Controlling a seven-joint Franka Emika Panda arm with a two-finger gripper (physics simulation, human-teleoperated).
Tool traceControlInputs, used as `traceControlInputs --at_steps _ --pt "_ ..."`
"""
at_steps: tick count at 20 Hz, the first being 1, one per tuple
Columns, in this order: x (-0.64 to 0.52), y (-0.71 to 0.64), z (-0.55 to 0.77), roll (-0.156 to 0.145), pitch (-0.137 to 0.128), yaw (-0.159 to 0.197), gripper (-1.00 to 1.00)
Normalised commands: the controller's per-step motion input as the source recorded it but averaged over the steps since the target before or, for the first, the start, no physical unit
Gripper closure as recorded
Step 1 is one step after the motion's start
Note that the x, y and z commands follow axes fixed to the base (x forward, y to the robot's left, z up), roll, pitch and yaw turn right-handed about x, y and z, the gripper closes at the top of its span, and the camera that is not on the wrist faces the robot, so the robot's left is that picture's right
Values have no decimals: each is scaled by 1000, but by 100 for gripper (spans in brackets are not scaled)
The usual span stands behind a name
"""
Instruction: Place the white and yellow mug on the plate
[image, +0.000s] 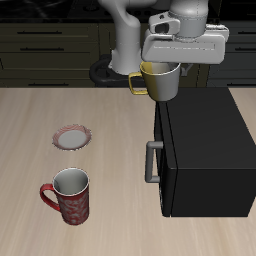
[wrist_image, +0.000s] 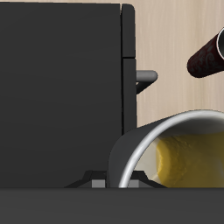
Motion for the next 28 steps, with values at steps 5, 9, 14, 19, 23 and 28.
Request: traceControlInputs --at_steps 5,9,14,19,23,28 --pt "-216 -602 96 1 -39 -2 100" --pt "-105 -483 163 -17 -55 3 100" --pt "41 -429 178 -17 5 -53 100" --pt "58 -367 62 -20 -5 25 100" --pt "57 -375 47 -22 29 -28 100" --pt "61 -212 0 -1 38 -9 100"
